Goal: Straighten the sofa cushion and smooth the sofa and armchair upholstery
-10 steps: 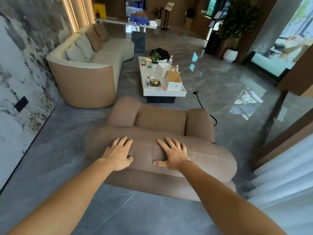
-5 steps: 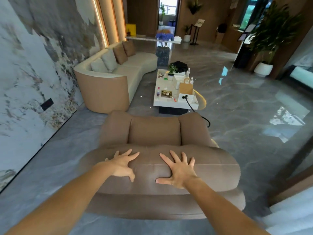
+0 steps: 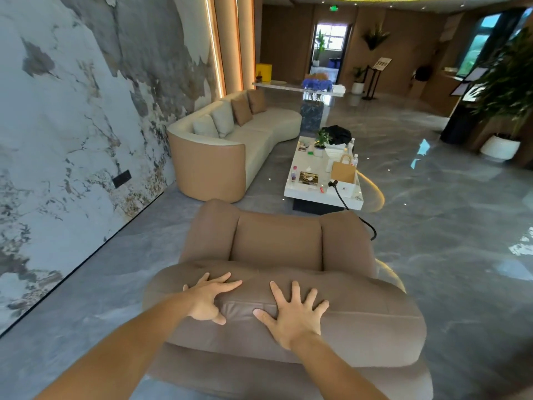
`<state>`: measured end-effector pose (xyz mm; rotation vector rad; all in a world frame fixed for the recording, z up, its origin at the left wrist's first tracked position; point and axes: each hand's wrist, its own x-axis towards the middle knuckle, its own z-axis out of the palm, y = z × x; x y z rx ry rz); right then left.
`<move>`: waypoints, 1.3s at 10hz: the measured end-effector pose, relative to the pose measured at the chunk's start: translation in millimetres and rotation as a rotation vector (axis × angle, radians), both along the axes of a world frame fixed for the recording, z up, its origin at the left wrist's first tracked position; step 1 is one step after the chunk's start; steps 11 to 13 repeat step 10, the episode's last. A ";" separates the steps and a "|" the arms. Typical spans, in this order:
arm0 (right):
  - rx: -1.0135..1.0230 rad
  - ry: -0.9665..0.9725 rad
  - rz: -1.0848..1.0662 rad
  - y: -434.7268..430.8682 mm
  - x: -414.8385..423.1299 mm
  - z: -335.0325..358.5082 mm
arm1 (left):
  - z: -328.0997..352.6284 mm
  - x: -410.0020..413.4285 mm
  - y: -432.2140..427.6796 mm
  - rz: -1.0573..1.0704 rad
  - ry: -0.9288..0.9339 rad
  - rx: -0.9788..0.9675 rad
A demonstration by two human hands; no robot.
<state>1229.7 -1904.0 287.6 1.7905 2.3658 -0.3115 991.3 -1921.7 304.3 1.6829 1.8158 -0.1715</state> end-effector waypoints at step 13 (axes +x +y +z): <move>-0.475 -0.085 0.170 8.1 -165.0 102.4 | 52.9 -164.1 -38.9 0.117 0.124 -0.169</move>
